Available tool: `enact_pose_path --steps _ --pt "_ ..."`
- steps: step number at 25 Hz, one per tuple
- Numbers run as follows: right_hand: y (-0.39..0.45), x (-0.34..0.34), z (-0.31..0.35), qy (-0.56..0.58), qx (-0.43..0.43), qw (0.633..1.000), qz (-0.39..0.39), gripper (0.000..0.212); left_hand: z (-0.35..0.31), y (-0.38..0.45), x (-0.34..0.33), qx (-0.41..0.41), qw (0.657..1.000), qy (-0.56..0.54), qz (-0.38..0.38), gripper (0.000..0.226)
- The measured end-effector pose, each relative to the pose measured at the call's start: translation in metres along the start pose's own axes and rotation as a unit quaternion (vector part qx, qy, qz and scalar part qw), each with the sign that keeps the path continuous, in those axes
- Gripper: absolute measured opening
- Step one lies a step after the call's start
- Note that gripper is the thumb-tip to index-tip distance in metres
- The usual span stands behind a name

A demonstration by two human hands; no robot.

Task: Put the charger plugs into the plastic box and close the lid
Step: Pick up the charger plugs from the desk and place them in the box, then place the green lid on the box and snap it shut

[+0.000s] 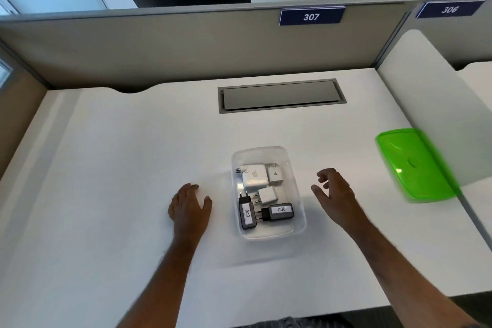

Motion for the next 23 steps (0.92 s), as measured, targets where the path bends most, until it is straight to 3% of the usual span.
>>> enact_pose_path --steps 10,23 --pt "0.02 0.032 -0.095 -0.049 -0.055 0.996 0.041 0.042 -0.128 -0.001 -0.004 -0.082 0.994 -0.059 -0.052 0.04" --pt "0.045 0.113 -0.22 -0.074 -0.083 0.994 0.011 0.061 -0.276 -0.049 -0.135 -0.215 0.976 -0.027 0.003 0.038"
Point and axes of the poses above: each hand's wrist, its own y-axis towards the middle knuckle, its own x-axis out of the back of the hand, z = x × y, the point moved 2 cm from there along y, towards the middle knuckle, and after that the axes turned 10 degrees about -y, right-handed, at the moved point
